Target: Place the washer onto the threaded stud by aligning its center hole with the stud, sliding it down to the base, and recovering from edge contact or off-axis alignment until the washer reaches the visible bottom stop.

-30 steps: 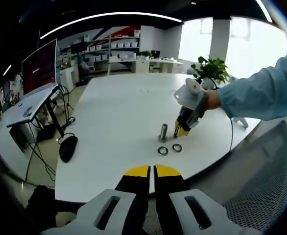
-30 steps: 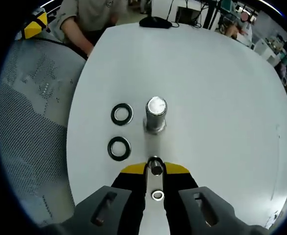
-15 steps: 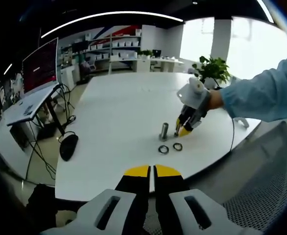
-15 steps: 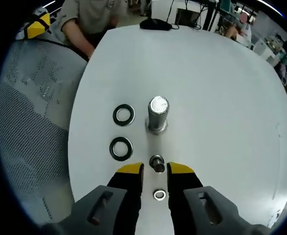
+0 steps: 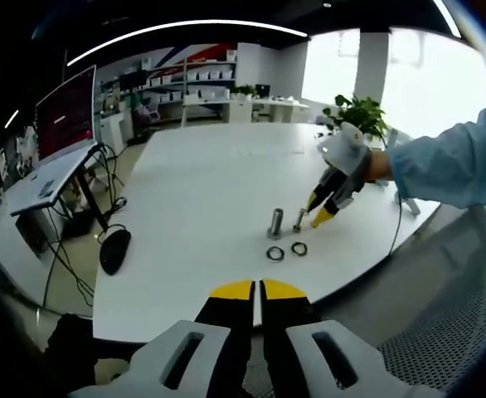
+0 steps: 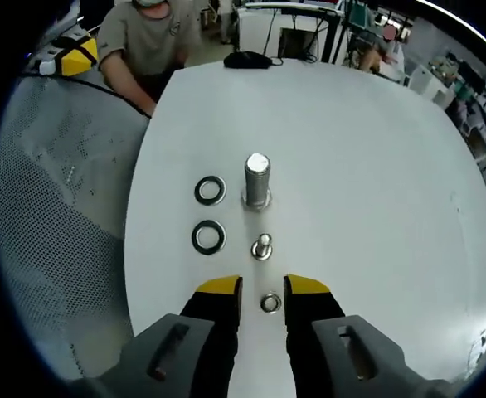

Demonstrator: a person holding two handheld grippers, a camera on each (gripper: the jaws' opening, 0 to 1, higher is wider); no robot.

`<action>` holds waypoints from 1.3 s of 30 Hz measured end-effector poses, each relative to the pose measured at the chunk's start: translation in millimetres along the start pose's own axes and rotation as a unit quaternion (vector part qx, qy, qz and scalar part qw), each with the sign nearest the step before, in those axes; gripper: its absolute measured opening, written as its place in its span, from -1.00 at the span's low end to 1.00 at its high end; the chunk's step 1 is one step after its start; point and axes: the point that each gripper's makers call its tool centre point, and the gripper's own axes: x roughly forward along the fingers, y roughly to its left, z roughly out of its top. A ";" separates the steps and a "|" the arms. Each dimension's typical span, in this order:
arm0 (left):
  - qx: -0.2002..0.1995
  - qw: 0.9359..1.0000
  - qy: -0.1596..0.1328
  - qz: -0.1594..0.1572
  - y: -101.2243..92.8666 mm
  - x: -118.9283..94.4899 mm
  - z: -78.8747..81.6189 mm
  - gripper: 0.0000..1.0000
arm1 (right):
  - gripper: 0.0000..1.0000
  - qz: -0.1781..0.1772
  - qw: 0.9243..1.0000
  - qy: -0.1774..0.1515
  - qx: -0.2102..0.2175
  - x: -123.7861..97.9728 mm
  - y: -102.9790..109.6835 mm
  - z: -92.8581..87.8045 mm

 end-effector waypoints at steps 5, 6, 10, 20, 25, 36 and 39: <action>0.000 1.000 0.001 0.000 -0.1 0.1 -0.4 -1.00 | -0.57 -0.009 1.000 -0.012 0.009 -7.0 -0.8 -6.1; 0.000 1.000 0.002 0.000 -0.1 0.1 -0.5 -1.00 | -0.57 -0.011 1.000 -0.014 0.010 -8.0 -1.5 -7.2; 0.001 1.000 0.002 0.000 -0.1 0.1 -0.5 -1.00 | -0.58 -0.008 0.997 -0.050 0.060 -9.4 -2.3 -5.5; 0.001 1.000 0.004 0.000 -0.4 -0.2 -1.2 -1.00 | -0.57 -0.010 0.997 -0.031 0.068 1.6 0.6 -23.5; 0.000 1.000 0.006 0.000 -0.3 0.1 -1.9 -1.00 | -0.55 -0.001 0.998 -0.009 0.060 10.6 0.7 -29.4; 0.000 1.000 0.010 0.001 -0.2 0.3 -3.0 -1.00 | -0.55 0.001 0.998 0.011 0.058 20.4 -3.3 -33.9; 0.000 1.000 0.010 0.001 -0.3 0.3 -3.1 -1.00 | -0.55 0.003 0.998 0.013 0.056 21.9 -2.4 -33.8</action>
